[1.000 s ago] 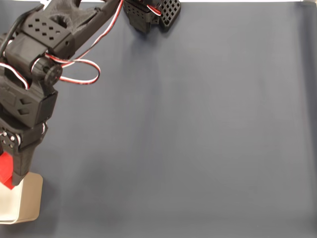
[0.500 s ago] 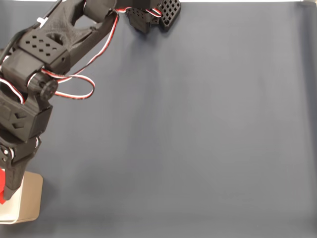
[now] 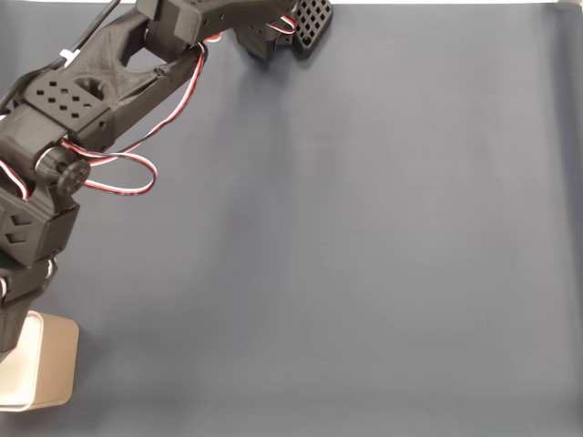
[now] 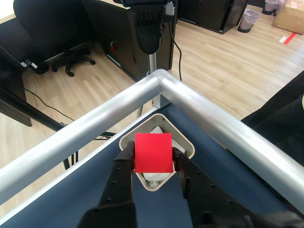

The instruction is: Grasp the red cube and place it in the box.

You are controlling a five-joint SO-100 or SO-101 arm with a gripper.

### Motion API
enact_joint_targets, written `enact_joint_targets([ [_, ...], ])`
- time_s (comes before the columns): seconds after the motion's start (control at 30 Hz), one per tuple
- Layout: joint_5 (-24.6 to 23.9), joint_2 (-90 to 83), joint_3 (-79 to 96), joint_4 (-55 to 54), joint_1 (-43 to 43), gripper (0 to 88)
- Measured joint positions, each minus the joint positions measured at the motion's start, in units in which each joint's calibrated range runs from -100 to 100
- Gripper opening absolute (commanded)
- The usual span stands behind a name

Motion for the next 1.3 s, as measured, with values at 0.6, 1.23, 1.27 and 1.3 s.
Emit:
enact_joint_targets([
  [0.6,0.0,3.5,-4.9,0.0,0.6,0.9],
  [1.23,-1.7,3.5,-5.5,0.4,0.5,44.1],
  [1.27,-1.7,3.5,-5.5,0.4,0.5,44.6],
  [1.3,-1.7,3.5,-5.5,0.4,0.5,44.6],
])
